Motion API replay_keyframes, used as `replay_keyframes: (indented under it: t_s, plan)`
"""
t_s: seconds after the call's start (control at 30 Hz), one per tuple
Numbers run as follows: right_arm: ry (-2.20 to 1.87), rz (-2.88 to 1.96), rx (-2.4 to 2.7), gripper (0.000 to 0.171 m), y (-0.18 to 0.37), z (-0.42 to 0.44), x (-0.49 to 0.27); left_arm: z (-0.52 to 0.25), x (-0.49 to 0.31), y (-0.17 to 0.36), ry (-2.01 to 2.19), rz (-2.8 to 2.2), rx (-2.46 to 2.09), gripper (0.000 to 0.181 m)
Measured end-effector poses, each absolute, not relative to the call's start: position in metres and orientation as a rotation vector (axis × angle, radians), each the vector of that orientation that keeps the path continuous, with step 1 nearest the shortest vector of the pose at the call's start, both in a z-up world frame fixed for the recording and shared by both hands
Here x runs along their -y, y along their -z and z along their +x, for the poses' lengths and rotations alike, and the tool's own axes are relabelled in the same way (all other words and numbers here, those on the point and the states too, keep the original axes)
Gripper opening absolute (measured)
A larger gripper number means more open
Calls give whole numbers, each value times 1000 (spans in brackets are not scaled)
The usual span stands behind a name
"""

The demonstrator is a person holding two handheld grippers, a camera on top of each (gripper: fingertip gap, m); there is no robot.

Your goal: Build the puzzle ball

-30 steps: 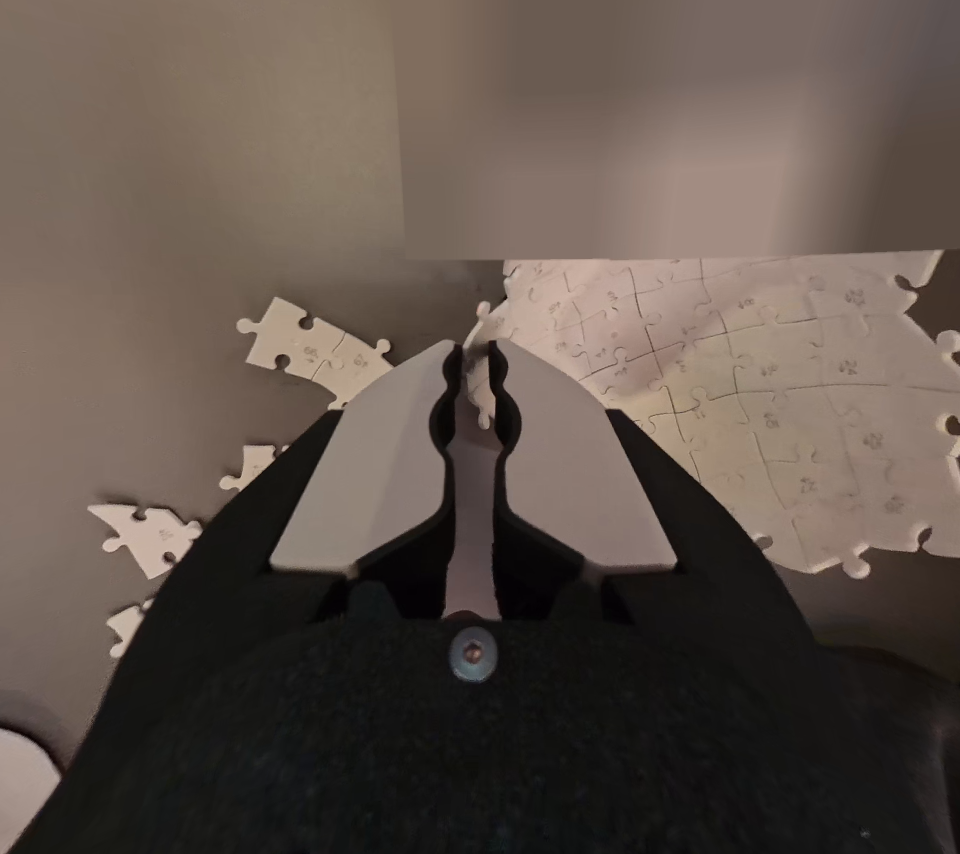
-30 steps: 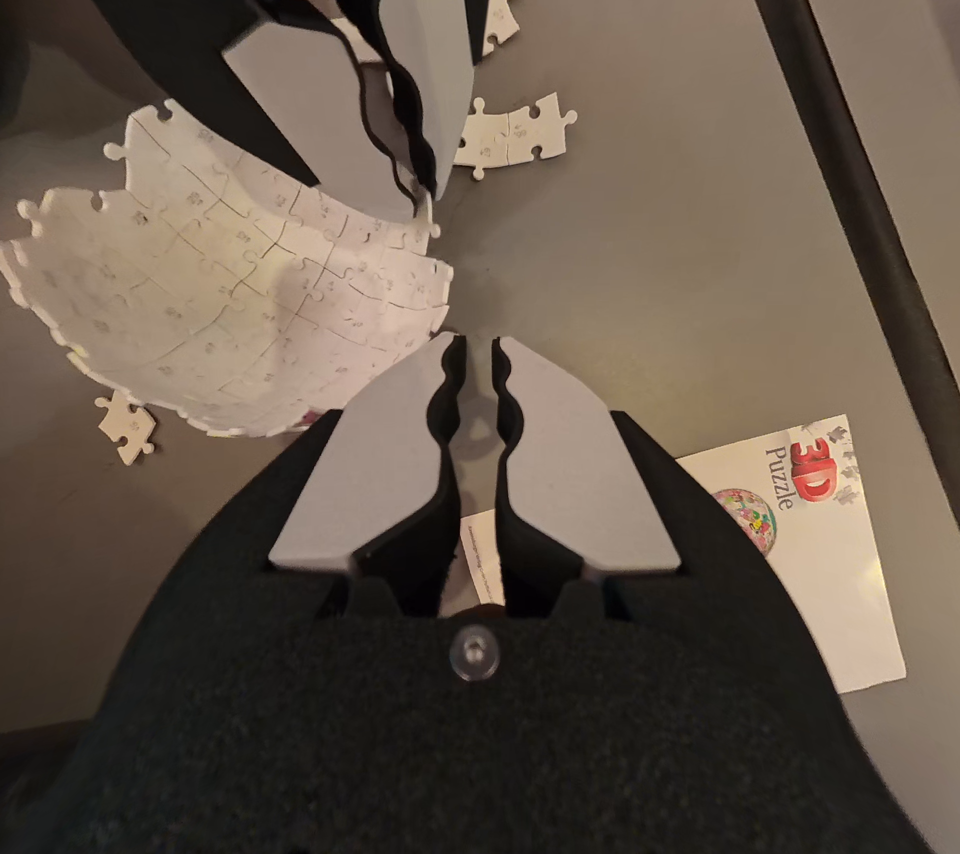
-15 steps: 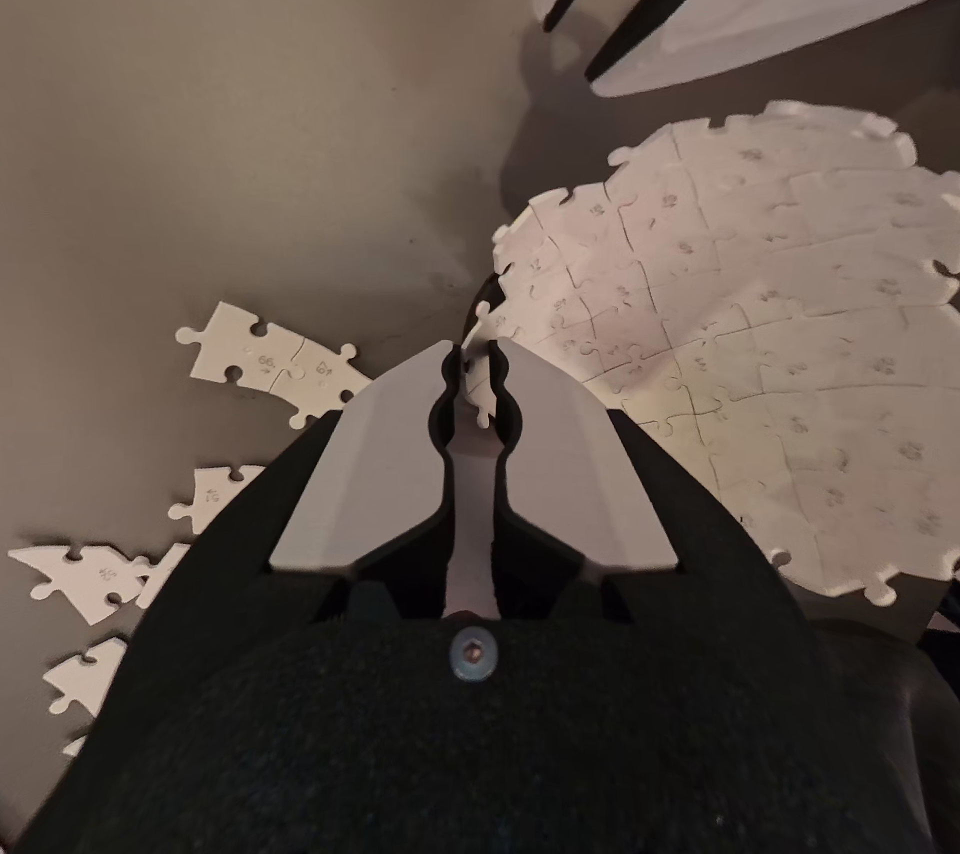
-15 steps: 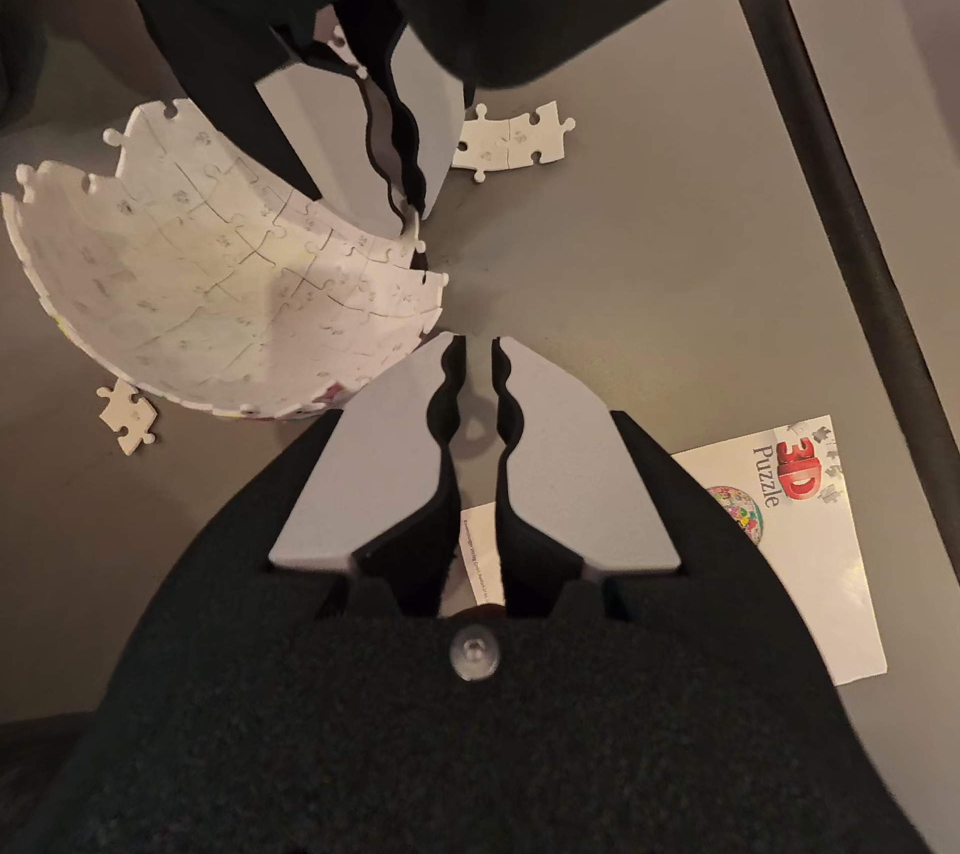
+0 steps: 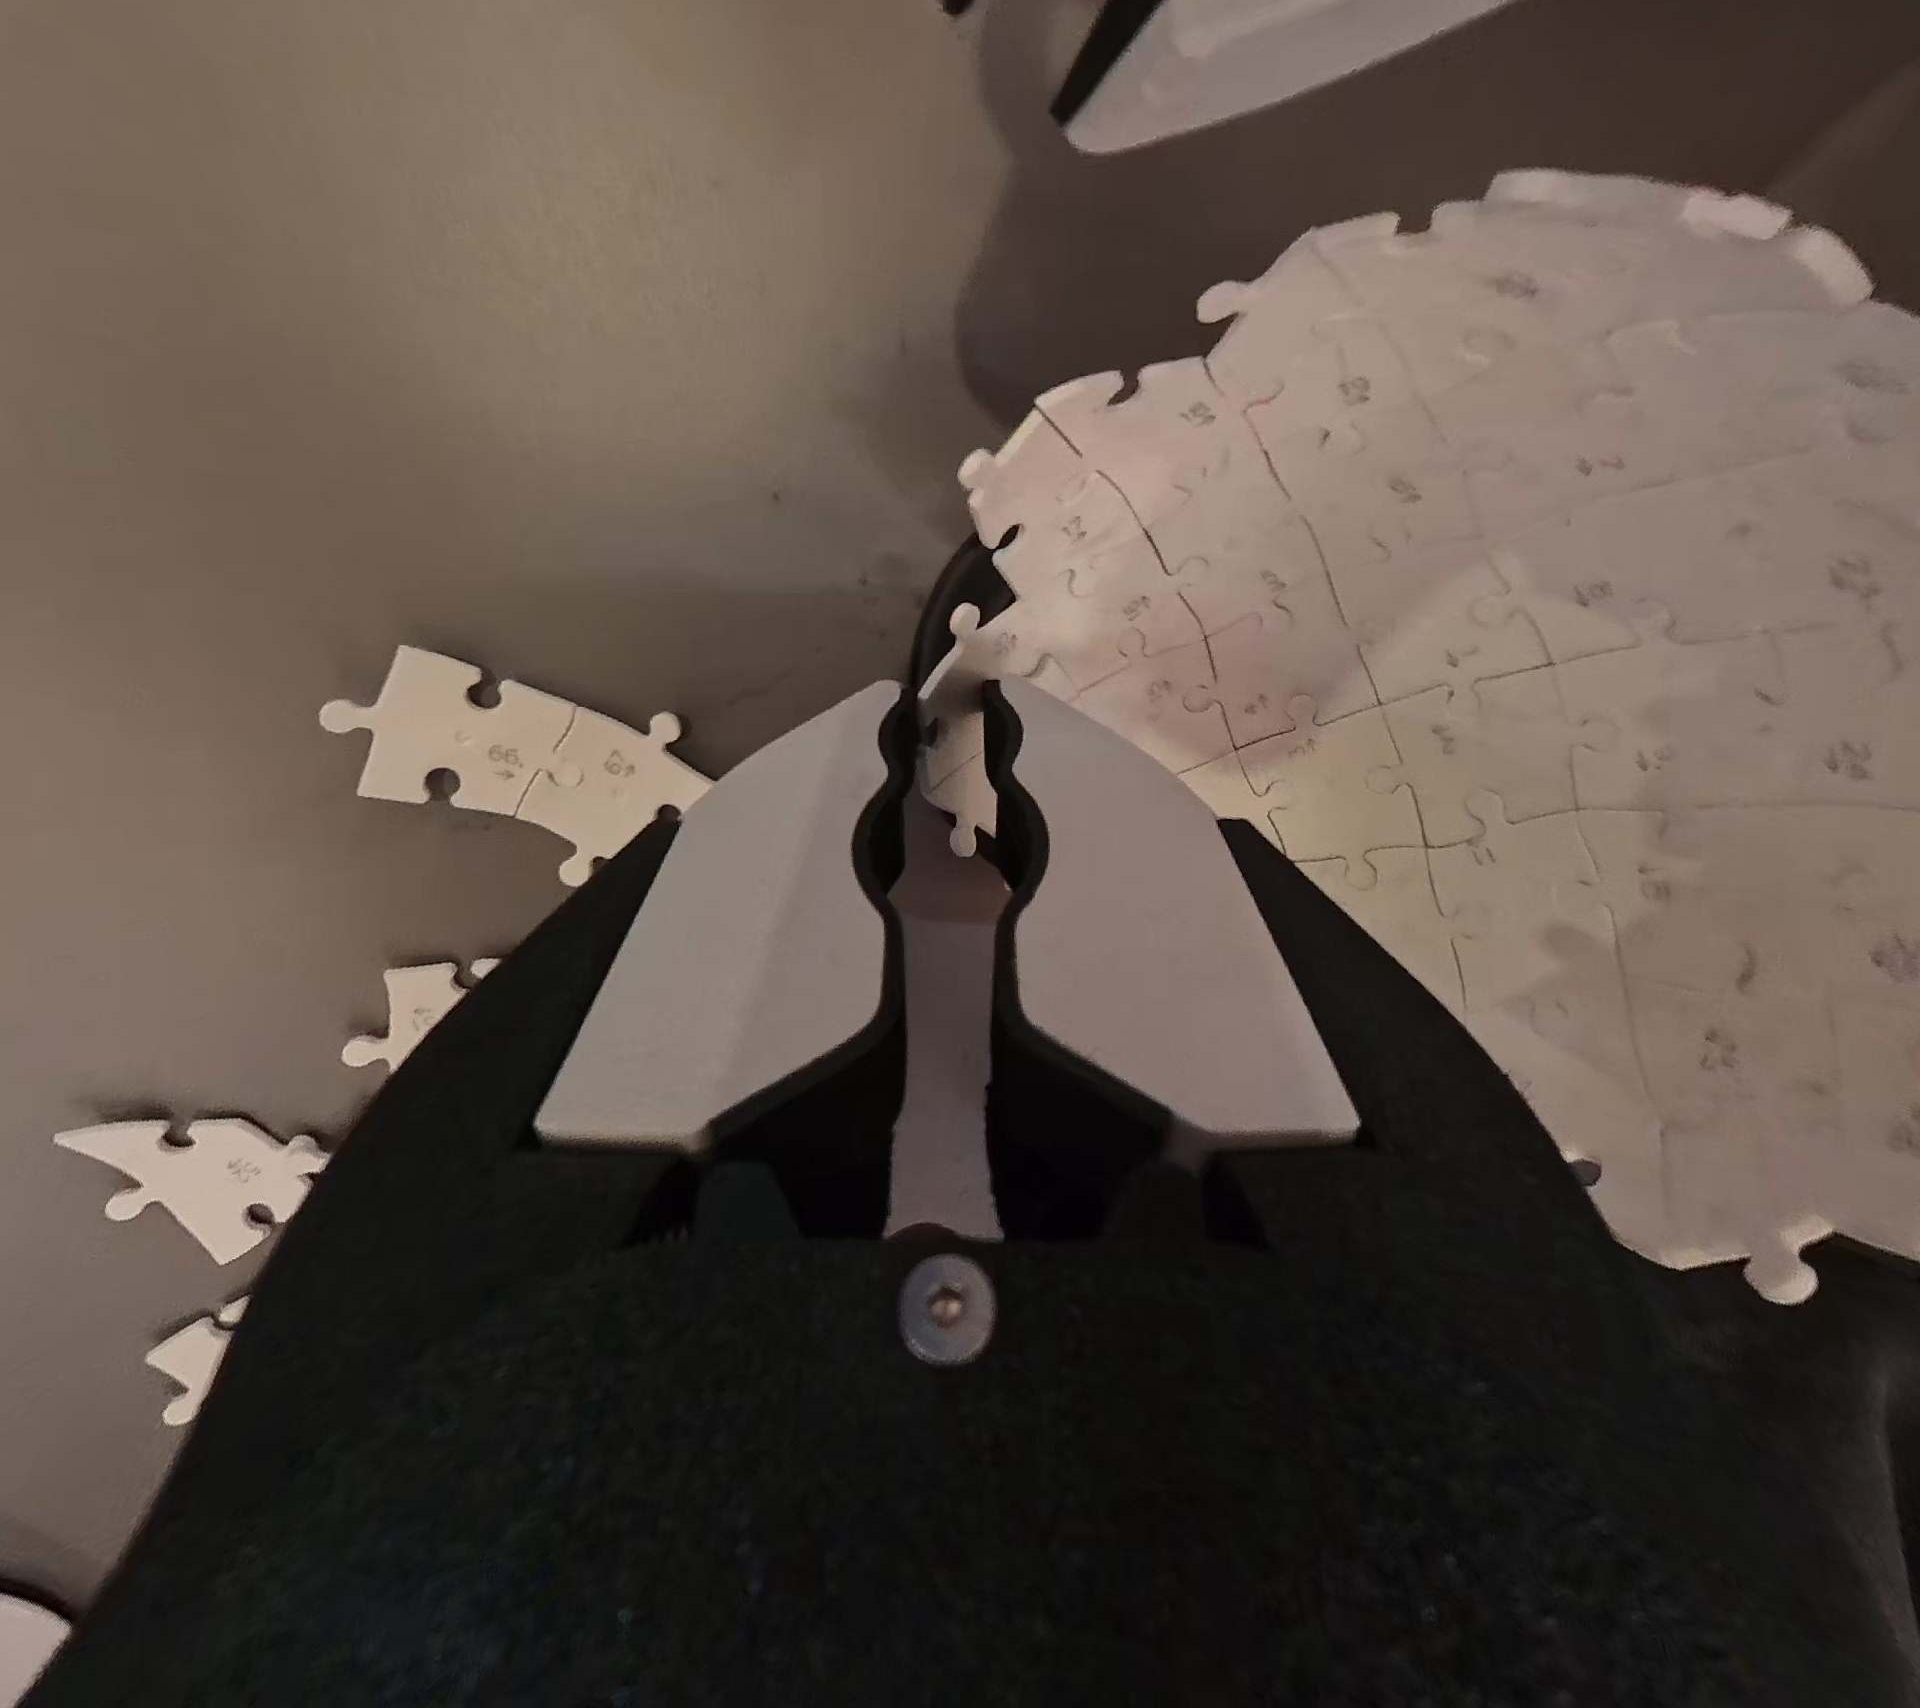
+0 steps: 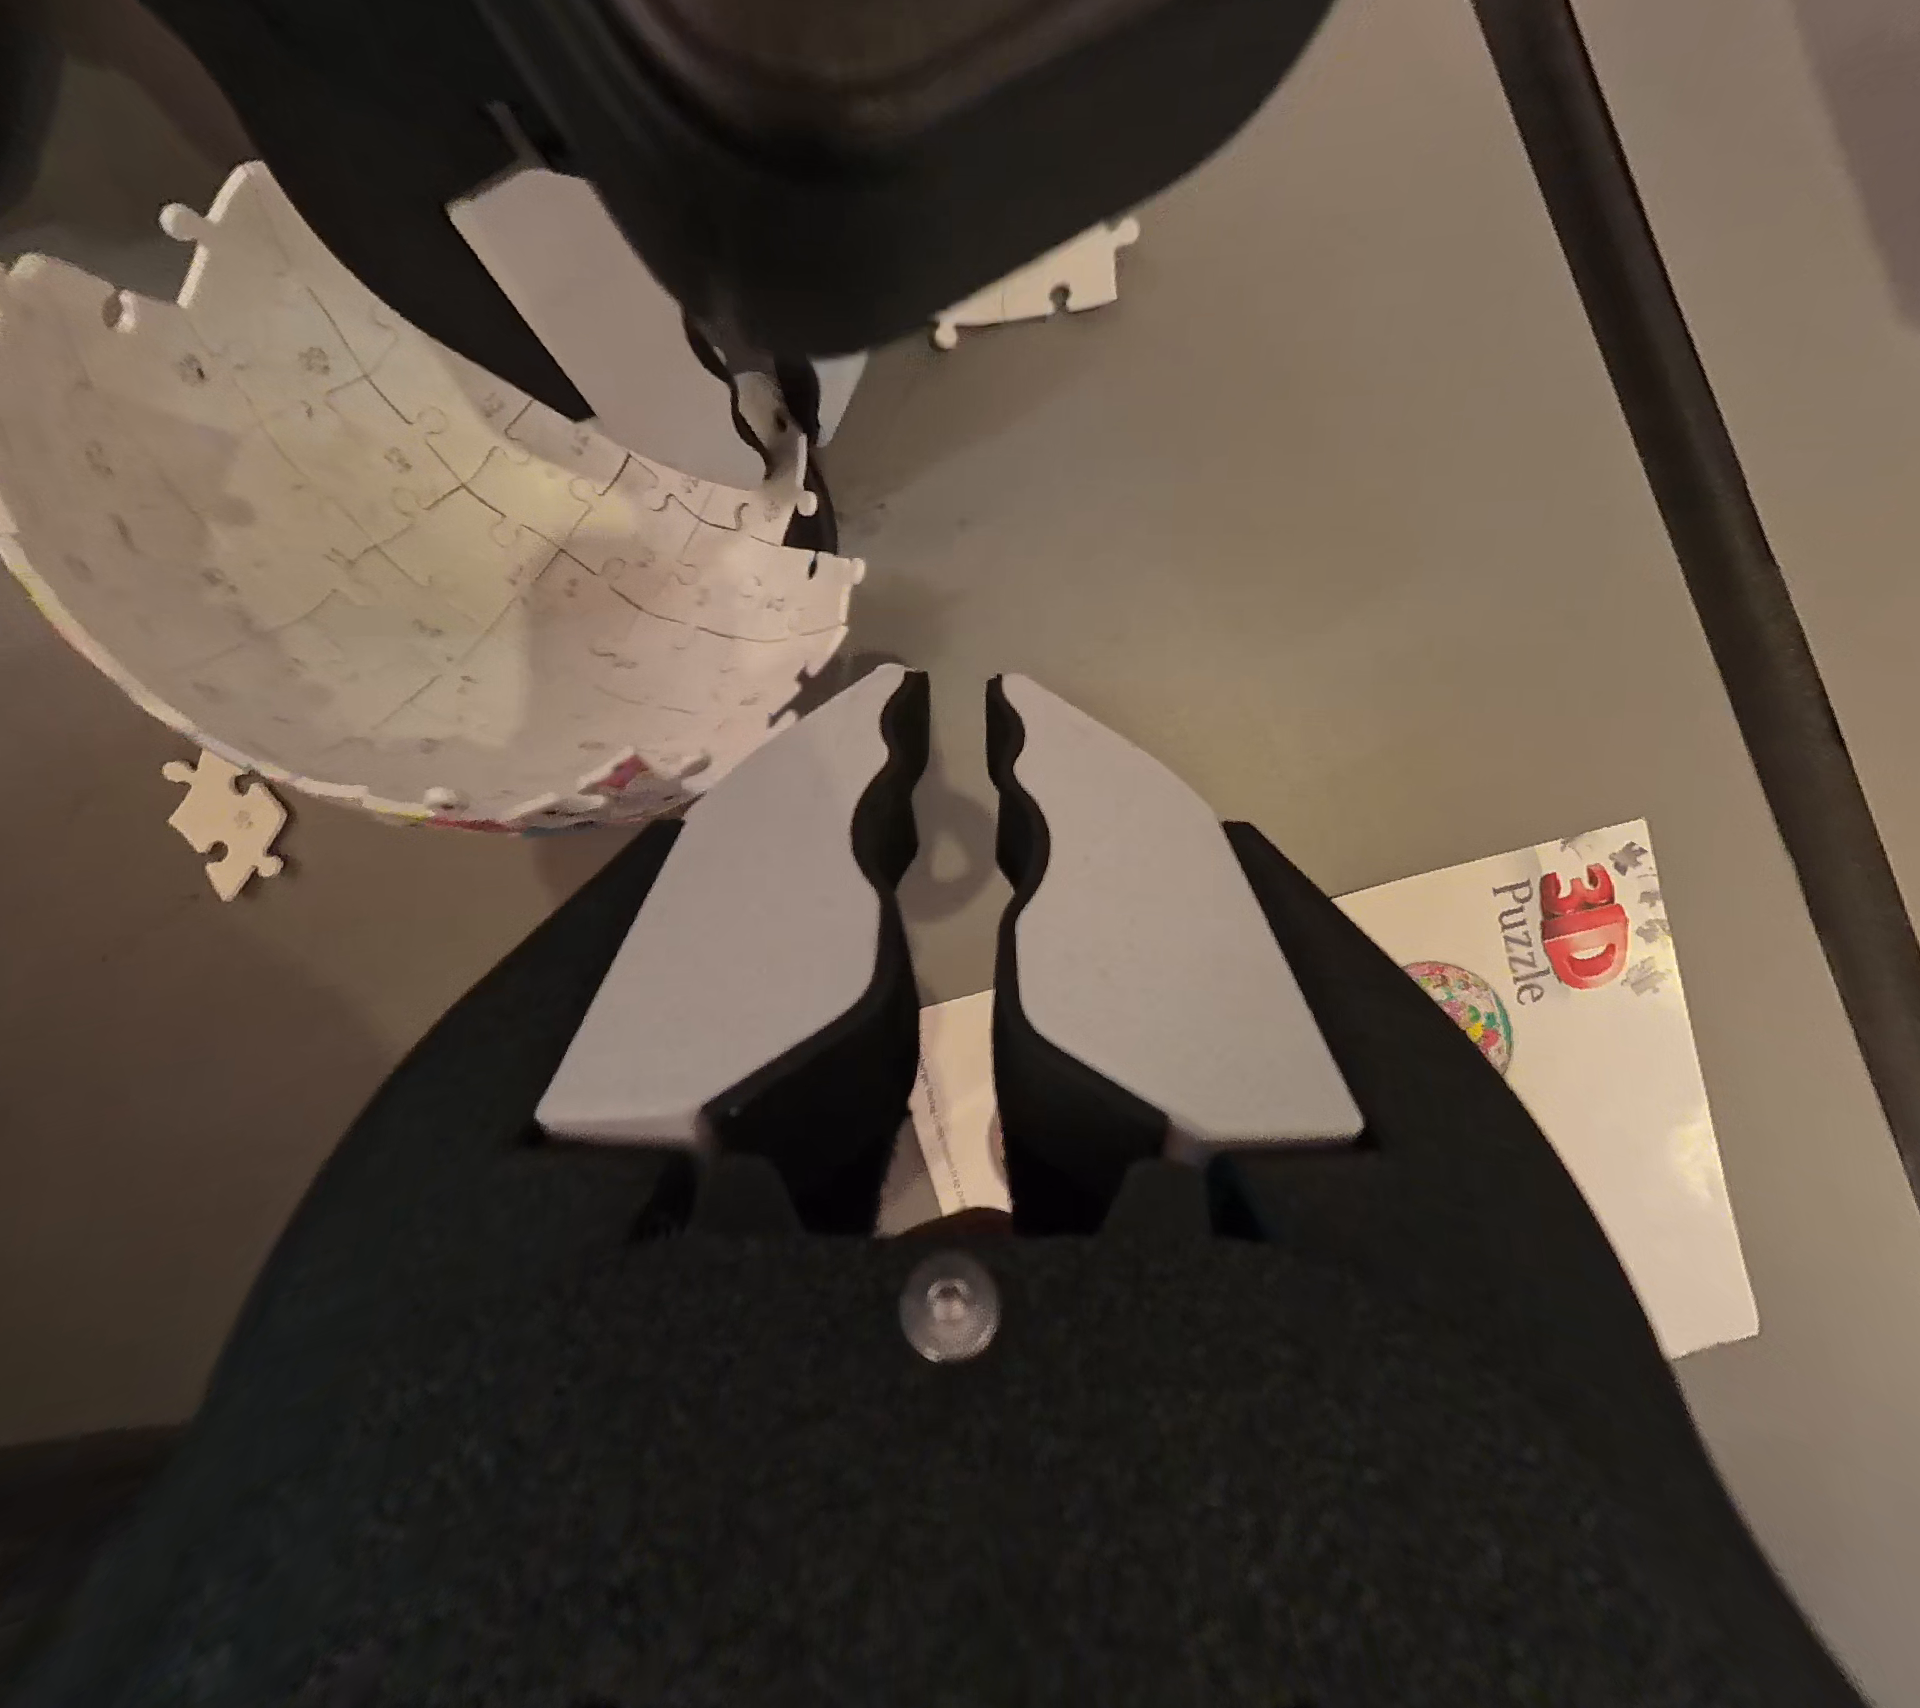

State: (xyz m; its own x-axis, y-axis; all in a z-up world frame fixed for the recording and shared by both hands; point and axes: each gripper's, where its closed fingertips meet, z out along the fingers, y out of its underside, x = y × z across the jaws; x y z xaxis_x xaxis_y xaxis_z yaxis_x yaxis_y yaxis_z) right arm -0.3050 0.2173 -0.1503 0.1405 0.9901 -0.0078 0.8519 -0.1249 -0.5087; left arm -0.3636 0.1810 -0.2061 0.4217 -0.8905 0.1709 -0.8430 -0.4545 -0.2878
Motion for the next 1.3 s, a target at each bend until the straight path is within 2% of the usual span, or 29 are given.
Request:
replay_keyframes:
  t_s: [0.37, 0.67, 0.9, 1.07, 1.3]
  plan:
    - [-682, -1742, 1730, 7, 142, -328, -225, -367, -189, 184, 532, -2445, -1462, 20]
    - [-675, -1754, 1741, 7, 149, -327, -227, -373, -195, 173, 492, -2428, -1418, 16]
    - [-652, -1745, 1760, 7, 147, -326, -224, -379, -196, 182, 468, -2493, -1404, 6]
    - [-639, -1719, 1790, 8, 149, -329, -220, -378, -195, 183, 468, -2498, -1408, 7]
    - [-915, -1829, 1817, 14, 150, -341, -211, -378, -193, 189, 495, -2533, -1401, 12]
